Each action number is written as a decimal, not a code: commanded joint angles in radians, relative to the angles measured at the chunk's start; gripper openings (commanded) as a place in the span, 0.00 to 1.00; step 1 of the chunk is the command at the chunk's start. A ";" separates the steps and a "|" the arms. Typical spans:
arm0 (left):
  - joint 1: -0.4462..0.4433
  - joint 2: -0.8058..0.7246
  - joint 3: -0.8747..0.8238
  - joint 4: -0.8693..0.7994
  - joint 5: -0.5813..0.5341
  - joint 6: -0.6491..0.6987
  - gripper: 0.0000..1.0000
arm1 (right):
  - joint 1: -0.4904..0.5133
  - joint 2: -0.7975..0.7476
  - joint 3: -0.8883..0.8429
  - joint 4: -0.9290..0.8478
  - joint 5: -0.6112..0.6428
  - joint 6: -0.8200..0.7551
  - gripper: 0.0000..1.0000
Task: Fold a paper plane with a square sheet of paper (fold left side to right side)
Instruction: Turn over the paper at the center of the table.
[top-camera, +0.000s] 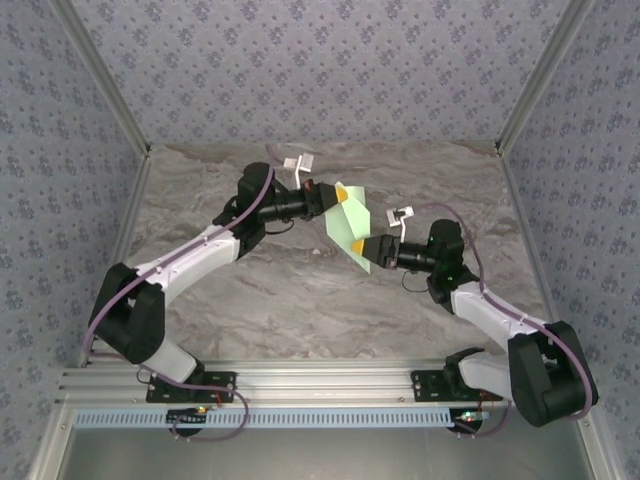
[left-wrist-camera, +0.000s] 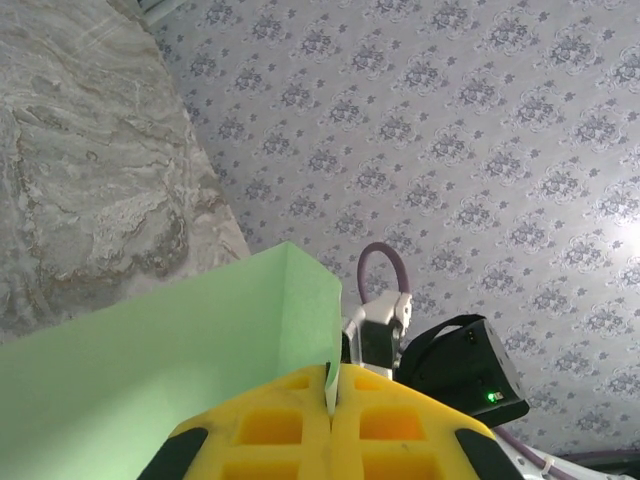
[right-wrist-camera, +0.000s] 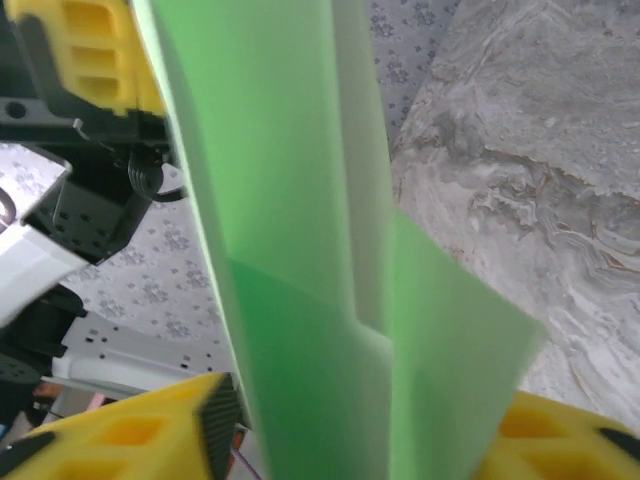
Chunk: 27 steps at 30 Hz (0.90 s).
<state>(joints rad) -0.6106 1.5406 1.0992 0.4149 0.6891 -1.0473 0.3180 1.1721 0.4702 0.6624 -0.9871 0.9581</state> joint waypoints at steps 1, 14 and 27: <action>0.006 -0.032 -0.015 0.033 0.019 0.003 0.04 | 0.005 -0.033 0.034 -0.027 0.011 -0.012 0.35; 0.111 -0.310 -0.110 -0.551 -0.286 0.369 0.68 | 0.066 -0.197 0.303 -1.144 0.597 -0.658 0.01; 0.112 -0.620 -0.249 -0.842 -0.672 0.435 0.70 | 0.647 0.397 0.764 -1.810 1.886 -0.667 0.00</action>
<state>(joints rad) -0.4973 0.9604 0.8665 -0.3527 0.1192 -0.6350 0.9012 1.4429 1.1587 -0.9005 0.5415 0.2722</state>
